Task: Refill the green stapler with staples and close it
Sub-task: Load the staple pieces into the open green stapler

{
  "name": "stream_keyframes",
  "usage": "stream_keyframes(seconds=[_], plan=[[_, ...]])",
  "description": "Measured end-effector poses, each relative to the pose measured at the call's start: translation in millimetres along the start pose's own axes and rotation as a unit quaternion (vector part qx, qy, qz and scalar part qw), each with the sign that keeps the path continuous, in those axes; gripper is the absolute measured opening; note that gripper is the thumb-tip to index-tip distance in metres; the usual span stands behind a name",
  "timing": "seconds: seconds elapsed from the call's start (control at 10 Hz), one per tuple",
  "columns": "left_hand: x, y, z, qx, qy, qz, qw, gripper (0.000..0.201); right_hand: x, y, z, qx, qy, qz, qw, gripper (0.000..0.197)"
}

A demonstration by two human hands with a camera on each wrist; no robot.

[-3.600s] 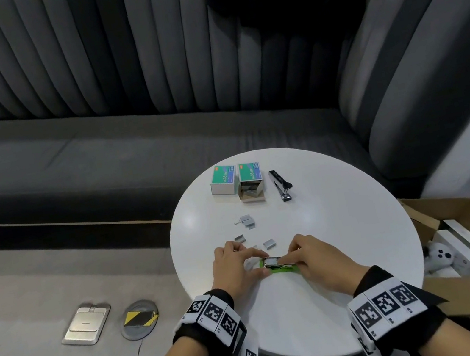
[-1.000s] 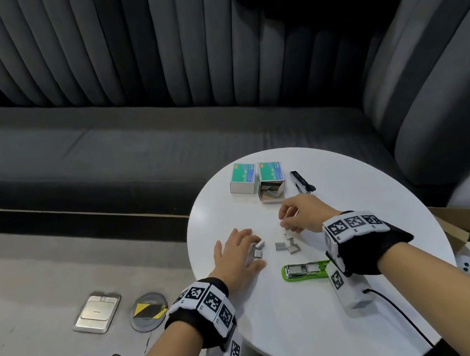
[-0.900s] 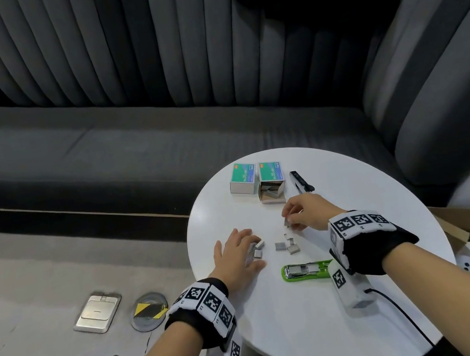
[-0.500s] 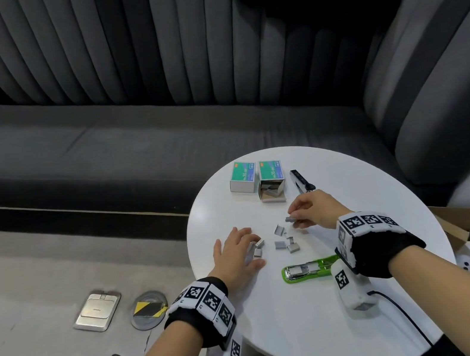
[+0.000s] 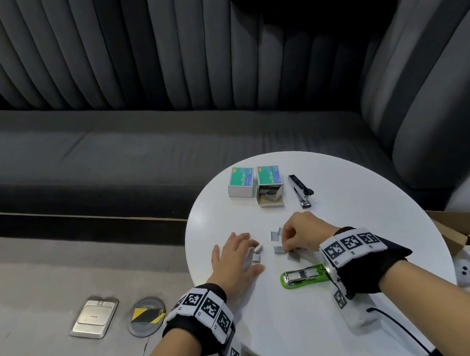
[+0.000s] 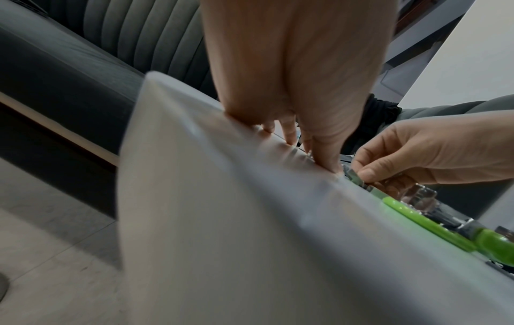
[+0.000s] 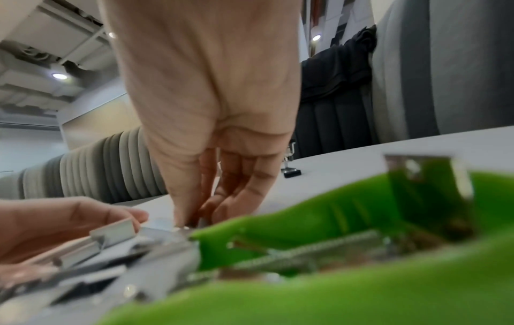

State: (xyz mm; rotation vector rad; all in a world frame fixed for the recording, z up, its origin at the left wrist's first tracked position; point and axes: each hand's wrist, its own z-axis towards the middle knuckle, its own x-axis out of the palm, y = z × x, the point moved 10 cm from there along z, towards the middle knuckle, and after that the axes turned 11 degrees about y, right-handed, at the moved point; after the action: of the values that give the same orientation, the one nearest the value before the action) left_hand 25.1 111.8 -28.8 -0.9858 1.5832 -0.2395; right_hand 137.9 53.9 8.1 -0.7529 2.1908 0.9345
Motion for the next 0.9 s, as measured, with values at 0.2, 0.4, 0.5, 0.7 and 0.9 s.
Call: stream_keyframes(seconds=[0.2, 0.4, 0.5, 0.7, 0.9], plan=[[0.2, 0.2, -0.2, -0.002, 0.001, 0.004, 1.0, 0.043, -5.7, -12.3, -0.8, -0.004, -0.023, 0.115, 0.993, 0.014], [-0.5, 0.1, -1.4, -0.002, -0.005, 0.005, 1.0, 0.042, -11.5, -18.2, -16.4, -0.053, -0.003, 0.44, 0.896, 0.012], [0.0, -1.1, -1.8, -0.002, 0.0, 0.009, 1.0, 0.042, -13.3, -13.7, -24.4, -0.08, 0.013, 0.471, 0.879, 0.01], [-1.6, -3.0, -2.9, -0.002, 0.0, 0.013, 1.0, 0.042, -3.5, -16.6, -31.0, -0.072, 0.044, 0.464, 0.882, 0.011], [-0.6, -1.7, -2.5, -0.002, -0.001, 0.008, 1.0, 0.042, 3.9, -22.5, -40.8, -0.077, 0.037, 0.46, 0.884, 0.015]])
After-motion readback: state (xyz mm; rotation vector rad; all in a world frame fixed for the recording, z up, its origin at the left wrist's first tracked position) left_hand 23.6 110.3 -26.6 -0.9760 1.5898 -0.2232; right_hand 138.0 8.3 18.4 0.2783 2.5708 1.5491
